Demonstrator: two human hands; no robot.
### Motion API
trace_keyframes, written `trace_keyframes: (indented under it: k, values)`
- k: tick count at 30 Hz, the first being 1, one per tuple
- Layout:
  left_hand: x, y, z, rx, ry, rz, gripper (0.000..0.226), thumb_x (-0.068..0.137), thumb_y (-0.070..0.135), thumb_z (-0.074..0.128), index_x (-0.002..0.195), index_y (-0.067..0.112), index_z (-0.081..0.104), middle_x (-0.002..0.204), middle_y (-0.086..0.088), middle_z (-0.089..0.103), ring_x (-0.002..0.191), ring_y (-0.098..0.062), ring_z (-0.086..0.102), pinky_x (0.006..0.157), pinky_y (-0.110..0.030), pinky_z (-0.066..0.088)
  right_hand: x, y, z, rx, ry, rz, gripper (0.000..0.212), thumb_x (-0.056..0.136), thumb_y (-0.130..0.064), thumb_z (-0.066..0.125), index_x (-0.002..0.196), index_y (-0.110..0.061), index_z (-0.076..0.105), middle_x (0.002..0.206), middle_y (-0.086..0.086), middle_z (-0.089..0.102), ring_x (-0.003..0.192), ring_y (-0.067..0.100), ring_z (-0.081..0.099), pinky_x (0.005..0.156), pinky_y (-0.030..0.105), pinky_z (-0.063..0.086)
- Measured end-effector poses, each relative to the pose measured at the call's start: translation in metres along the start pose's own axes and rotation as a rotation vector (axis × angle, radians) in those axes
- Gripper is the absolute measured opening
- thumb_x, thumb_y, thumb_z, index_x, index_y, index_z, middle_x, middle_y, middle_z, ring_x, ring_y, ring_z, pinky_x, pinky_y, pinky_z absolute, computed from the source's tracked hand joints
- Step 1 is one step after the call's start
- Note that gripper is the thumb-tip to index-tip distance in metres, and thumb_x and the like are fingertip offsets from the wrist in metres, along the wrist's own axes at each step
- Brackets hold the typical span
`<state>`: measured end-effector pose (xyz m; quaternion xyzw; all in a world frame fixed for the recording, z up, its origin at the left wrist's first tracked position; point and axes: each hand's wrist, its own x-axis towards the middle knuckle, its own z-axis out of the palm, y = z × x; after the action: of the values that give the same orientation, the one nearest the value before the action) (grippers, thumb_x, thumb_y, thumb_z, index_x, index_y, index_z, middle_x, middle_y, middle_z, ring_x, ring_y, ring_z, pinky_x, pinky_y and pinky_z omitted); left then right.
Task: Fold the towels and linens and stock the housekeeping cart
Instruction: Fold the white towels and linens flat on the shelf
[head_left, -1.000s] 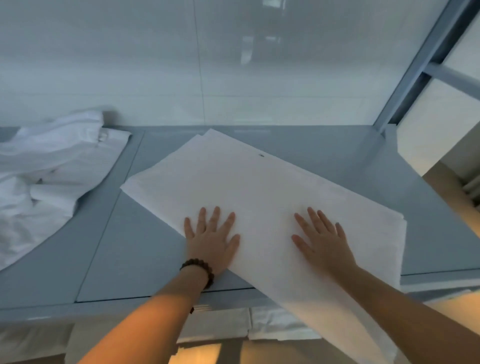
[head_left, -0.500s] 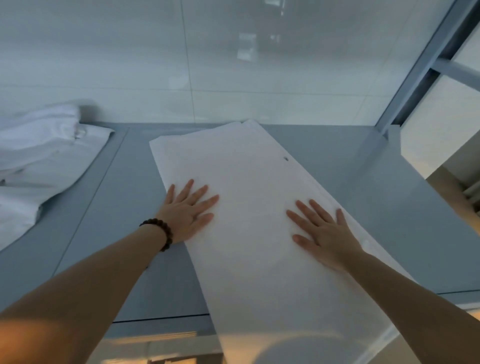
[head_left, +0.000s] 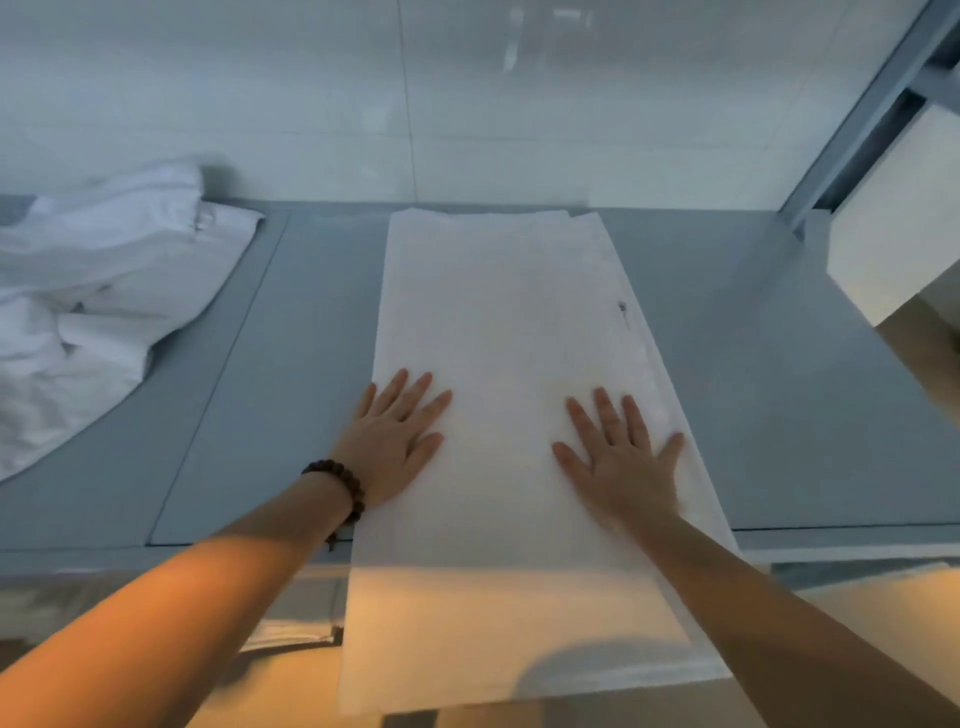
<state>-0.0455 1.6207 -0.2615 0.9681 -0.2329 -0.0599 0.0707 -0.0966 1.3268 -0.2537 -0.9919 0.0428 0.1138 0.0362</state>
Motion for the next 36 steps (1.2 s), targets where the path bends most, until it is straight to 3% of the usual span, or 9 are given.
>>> trace_keyframes:
  k: [4,8,11,13,18,21,26,32,36]
  values:
    - [-0.040,-0.008,-0.002,0.035,-0.013,0.160,0.061,0.094,0.059,-0.006,0.150,0.036,0.004,0.159,0.006,0.001,0.149,-0.024,-0.002,0.119,-0.041,-0.001,-0.021,0.006,-0.005,-0.009,-0.101,-0.122,0.062,0.093,-0.065,0.012,0.146,-0.046,-0.013,0.155,-0.016,-0.022,0.145,0.016,-0.020,0.111,0.065,-0.003]
    - [-0.082,-0.030,-0.008,0.230,-0.054,0.441,0.064,0.100,0.059,0.018,0.155,0.027,0.010,0.161,-0.004,0.013,0.148,-0.028,0.011,0.116,-0.051,0.023,-0.045,0.073,-0.022,-0.167,-0.006,-0.514,0.055,0.095,-0.058,0.006,0.147,-0.041,-0.005,0.160,-0.007,-0.001,0.148,0.018,0.002,0.115,0.054,0.019]
    - [-0.100,-0.042,-0.012,0.286,-0.129,0.535,0.097,0.081,0.085,0.030,0.155,0.025,0.010,0.162,-0.006,0.006,0.149,-0.029,0.006,0.118,-0.049,0.013,-0.049,0.126,-0.036,-0.379,0.022,-0.741,0.060,0.098,-0.057,0.019,0.152,-0.032,0.014,0.159,-0.001,0.019,0.144,0.023,0.025,0.112,0.055,0.027]
    - [-0.103,-0.044,-0.014,0.324,-0.140,0.568,0.107,0.074,0.091,0.033,0.155,0.024,0.012,0.163,-0.007,0.004,0.149,-0.029,0.003,0.117,-0.048,0.007,-0.048,0.150,-0.038,-0.545,0.001,-0.830,0.077,0.090,-0.072,0.029,0.153,-0.031,0.012,0.161,-0.001,0.012,0.147,0.022,0.017,0.113,0.055,0.018]
    - [-0.106,-0.030,0.000,0.388,-0.031,0.613,0.104,0.072,0.038,0.077,0.155,0.023,0.015,0.162,-0.009,0.011,0.148,-0.034,0.010,0.114,-0.051,0.016,-0.051,0.156,-0.030,-0.659,0.068,-0.869,0.118,0.060,-0.049,0.083,0.153,-0.031,0.013,0.162,0.003,0.007,0.148,0.025,0.009,0.111,0.060,0.017]
    - [-0.106,-0.025,0.009,0.339,0.038,0.600,0.102,0.072,0.018,0.077,0.154,0.026,0.017,0.162,-0.008,0.012,0.147,-0.034,0.012,0.114,-0.050,0.017,-0.053,0.147,-0.014,-0.602,0.171,-0.924,0.112,0.065,-0.030,0.083,0.153,-0.028,0.013,0.161,0.004,0.010,0.147,0.027,0.014,0.111,0.058,0.019]
    - [-0.104,-0.027,0.011,0.342,-0.025,0.555,0.090,0.081,0.028,0.070,0.154,0.030,0.017,0.162,-0.005,0.009,0.148,-0.031,0.008,0.115,-0.047,0.013,-0.058,0.142,-0.003,-0.500,0.218,-0.944,0.112,0.061,0.007,0.069,0.153,-0.026,0.016,0.160,0.004,0.014,0.146,0.027,0.016,0.112,0.054,0.018]
    - [-0.116,-0.021,0.003,0.338,-0.109,0.462,0.058,0.098,0.044,0.026,0.153,0.041,0.006,0.163,0.004,-0.006,0.149,-0.022,-0.007,0.116,-0.041,0.003,-0.064,0.146,-0.008,-0.424,0.135,-0.953,0.105,0.068,0.002,0.071,0.152,-0.032,0.018,0.160,-0.001,0.017,0.146,0.023,0.016,0.114,0.050,0.014]
    - [-0.134,-0.009,-0.003,0.261,-0.094,0.435,0.075,0.097,0.027,0.052,0.149,0.050,0.003,0.162,0.006,-0.001,0.148,-0.023,0.000,0.118,-0.053,0.008,-0.076,0.145,-0.012,-0.395,0.092,-0.952,0.099,0.075,-0.007,0.074,0.151,-0.036,0.018,0.158,-0.004,0.022,0.146,0.022,0.016,0.115,0.046,0.009]
